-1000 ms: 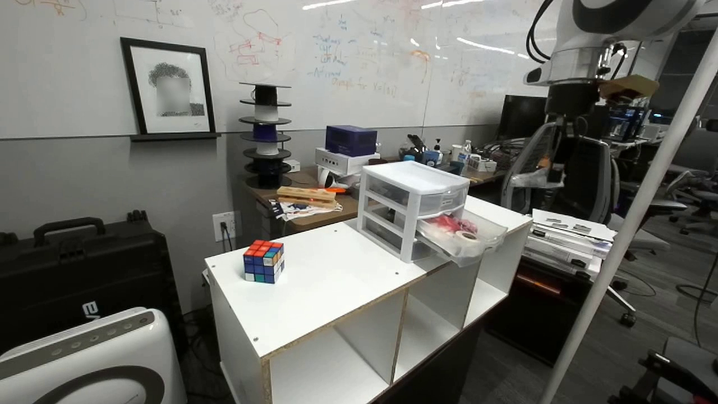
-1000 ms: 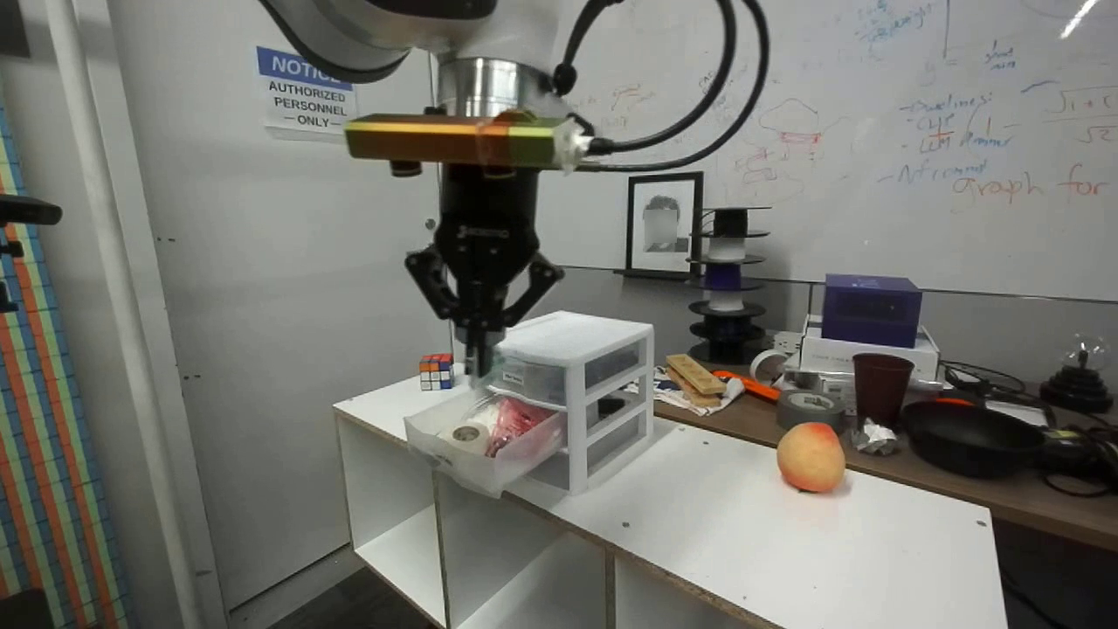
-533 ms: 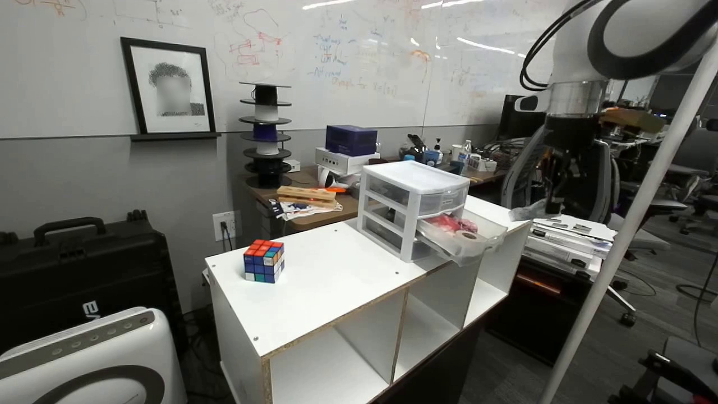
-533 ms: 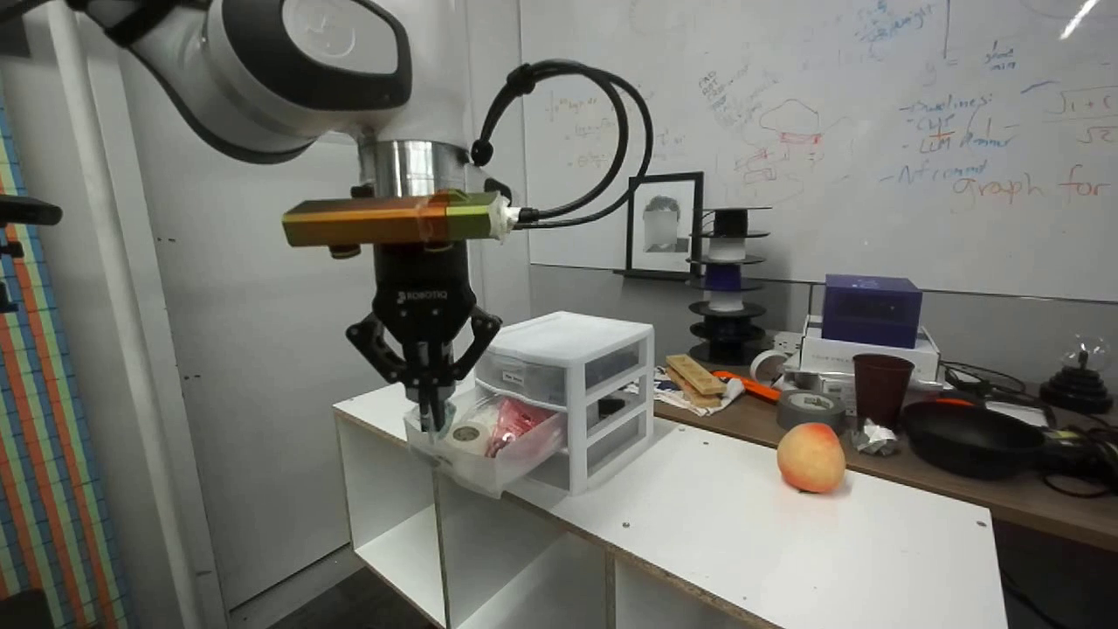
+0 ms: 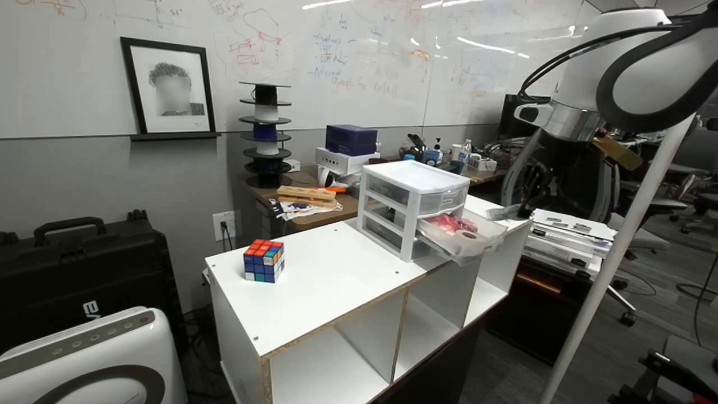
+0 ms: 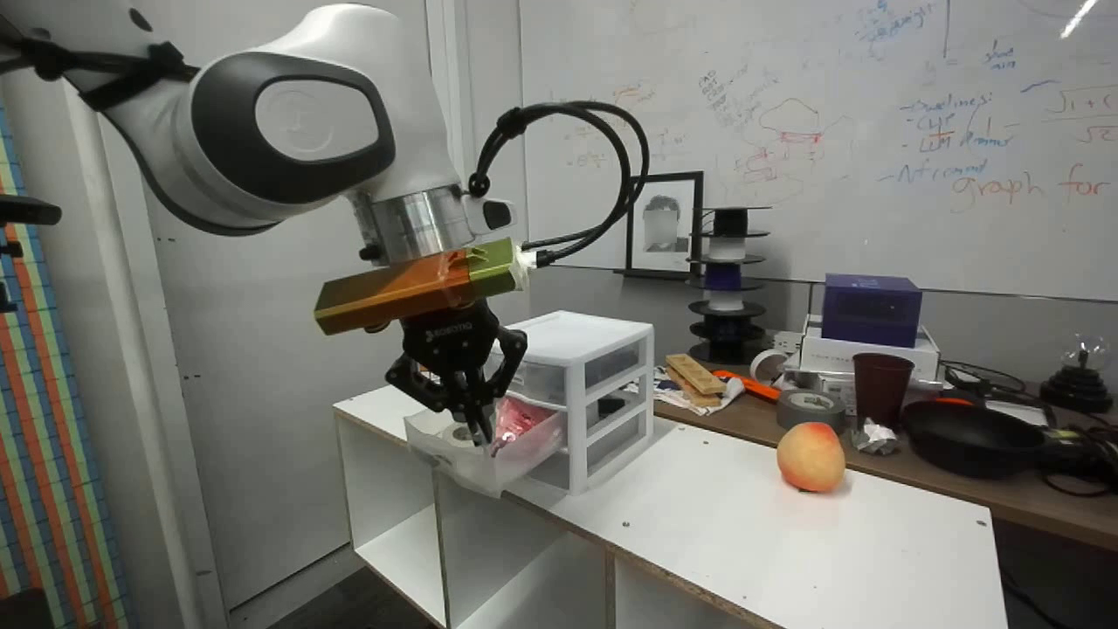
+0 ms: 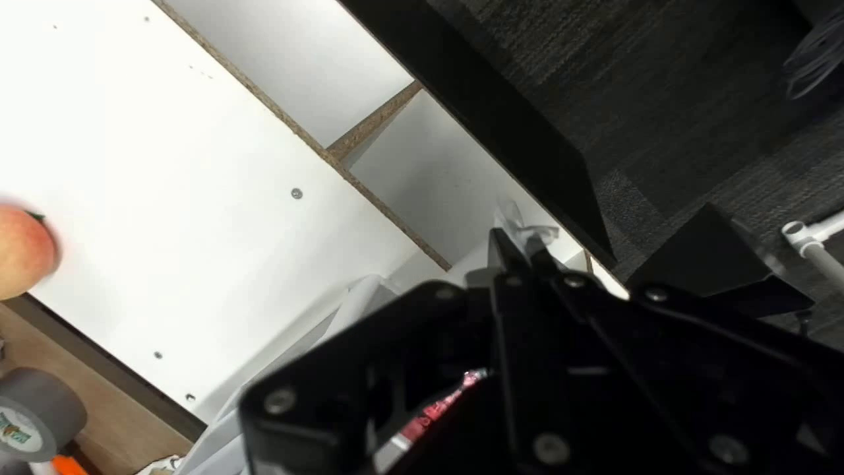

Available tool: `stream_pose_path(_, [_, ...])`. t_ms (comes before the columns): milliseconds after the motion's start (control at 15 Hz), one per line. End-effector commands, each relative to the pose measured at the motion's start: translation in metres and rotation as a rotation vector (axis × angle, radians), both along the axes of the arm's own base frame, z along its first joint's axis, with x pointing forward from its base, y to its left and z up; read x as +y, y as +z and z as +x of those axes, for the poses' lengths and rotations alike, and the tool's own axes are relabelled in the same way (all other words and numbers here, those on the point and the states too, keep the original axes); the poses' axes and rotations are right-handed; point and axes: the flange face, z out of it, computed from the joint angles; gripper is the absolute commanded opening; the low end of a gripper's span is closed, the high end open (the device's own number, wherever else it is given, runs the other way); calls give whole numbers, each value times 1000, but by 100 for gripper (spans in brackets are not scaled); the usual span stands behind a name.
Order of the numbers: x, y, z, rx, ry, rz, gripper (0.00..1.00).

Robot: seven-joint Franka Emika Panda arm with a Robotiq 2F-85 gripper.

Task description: Put the two white objects on the right in the top drawer of the dresser

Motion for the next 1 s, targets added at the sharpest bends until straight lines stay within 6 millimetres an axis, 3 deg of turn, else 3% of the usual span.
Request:
stream_pose_path(0, [-1, 0, -3, -80, -8, 22, 1])
stream_pose_path(533, [-3, -6, -7, -127, -85, 84, 1])
stream_pose_path(600, [25, -9, 18, -142, -92, 107, 1])
stream_pose_path(933, [78, -18, 30, -240, -85, 194, 1])
